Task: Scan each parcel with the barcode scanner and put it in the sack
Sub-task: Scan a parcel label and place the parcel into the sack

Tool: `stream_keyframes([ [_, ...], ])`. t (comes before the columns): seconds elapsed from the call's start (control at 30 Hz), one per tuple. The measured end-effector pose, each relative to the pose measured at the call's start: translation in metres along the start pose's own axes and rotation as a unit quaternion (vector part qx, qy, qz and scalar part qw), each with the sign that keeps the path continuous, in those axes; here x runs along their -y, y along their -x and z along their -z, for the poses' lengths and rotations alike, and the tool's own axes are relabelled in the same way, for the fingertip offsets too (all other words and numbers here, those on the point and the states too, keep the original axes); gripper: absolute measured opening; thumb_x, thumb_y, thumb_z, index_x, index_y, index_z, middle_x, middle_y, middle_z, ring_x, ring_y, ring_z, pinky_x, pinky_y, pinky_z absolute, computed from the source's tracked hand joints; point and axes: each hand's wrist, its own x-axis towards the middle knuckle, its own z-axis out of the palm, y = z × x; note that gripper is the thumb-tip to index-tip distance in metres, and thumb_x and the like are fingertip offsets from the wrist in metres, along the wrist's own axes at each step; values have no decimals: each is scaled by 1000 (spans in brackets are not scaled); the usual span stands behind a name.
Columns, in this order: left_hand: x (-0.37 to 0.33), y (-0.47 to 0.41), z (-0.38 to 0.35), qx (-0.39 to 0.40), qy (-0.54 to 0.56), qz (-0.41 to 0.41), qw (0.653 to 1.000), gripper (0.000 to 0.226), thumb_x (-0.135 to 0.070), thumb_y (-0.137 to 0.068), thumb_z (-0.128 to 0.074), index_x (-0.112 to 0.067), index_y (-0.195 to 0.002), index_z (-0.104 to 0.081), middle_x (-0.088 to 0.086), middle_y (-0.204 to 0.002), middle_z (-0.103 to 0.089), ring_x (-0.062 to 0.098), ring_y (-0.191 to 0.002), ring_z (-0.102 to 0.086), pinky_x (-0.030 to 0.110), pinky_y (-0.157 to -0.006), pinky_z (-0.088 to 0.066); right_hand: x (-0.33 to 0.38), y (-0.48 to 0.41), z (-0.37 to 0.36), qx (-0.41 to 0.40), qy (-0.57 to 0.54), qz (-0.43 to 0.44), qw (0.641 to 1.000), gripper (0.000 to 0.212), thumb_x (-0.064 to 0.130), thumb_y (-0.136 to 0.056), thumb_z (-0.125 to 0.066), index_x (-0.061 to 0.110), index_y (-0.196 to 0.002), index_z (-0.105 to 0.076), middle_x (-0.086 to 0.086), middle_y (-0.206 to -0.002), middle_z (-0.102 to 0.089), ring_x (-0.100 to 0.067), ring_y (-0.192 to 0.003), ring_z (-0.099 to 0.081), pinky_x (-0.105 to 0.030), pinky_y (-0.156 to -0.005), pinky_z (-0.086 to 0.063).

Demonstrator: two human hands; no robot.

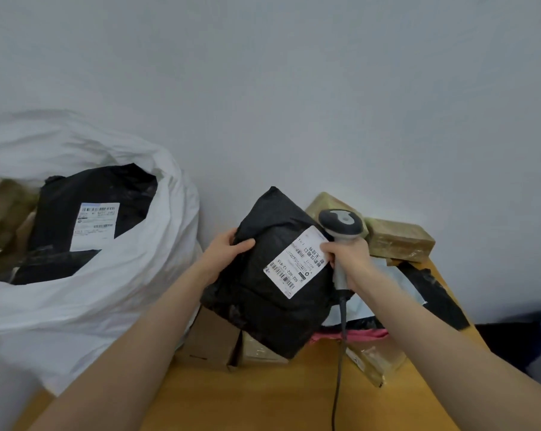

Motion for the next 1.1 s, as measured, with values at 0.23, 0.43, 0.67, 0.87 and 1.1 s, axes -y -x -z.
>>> stream_keyframes([
  [0.23, 15, 10, -20, -3, -188, -111, 976, 75, -26, -83, -74, -26, -147, -36, -13, -138, -46, 4, -125, -43, 23, -106, -33, 18, -8, -11, 65, 89, 57, 992, 30, -8, -71, -62, 12, -58, -45, -6, -52, -47, -20, -53, -45, -33, -57, -37],
  [0.43, 23, 10, -16, -19, -118, -28, 992, 20, -18, -84, -72, -11, -103, -74, 2, -95, -75, 16, -92, -70, 43, -94, -52, 20, -7, -13, 94, 96, 75, 988, 31, -10, -71, -59, 13, -60, -41, -5, -52, -42, -17, -51, -38, -30, -53, -32],
  [0.67, 26, 12, -16, 35, -137, 75, 987, 13, -24, -85, -73, -16, -95, -72, -3, -90, -74, 14, -88, -69, 26, -75, -56, 15, -6, -10, 70, 81, 95, 990, 27, -6, -71, -61, 11, -60, -44, -8, -58, -46, -19, -58, -42, -32, -56, -36],
  [0.87, 43, 15, -12, -98, 35, 76, 992, 5, -15, -90, -66, -12, -89, -70, -1, -80, -73, 8, -71, -70, 17, -55, -52, -5, 28, 1, 67, 2, 43, 997, 13, 18, -85, -73, 10, -90, -64, -6, -68, -69, -18, -57, -65, -27, -56, -54],
  [1.1, 53, 13, -7, -144, 98, 92, 980, 8, -13, -92, -64, -8, -95, -69, 4, -90, -71, 17, -86, -67, 28, -72, -53, -45, 91, 0, 149, 33, -17, 988, 17, 12, -86, -69, 1, -75, -63, -10, -51, -62, -16, -40, -53, -26, -44, -44],
])
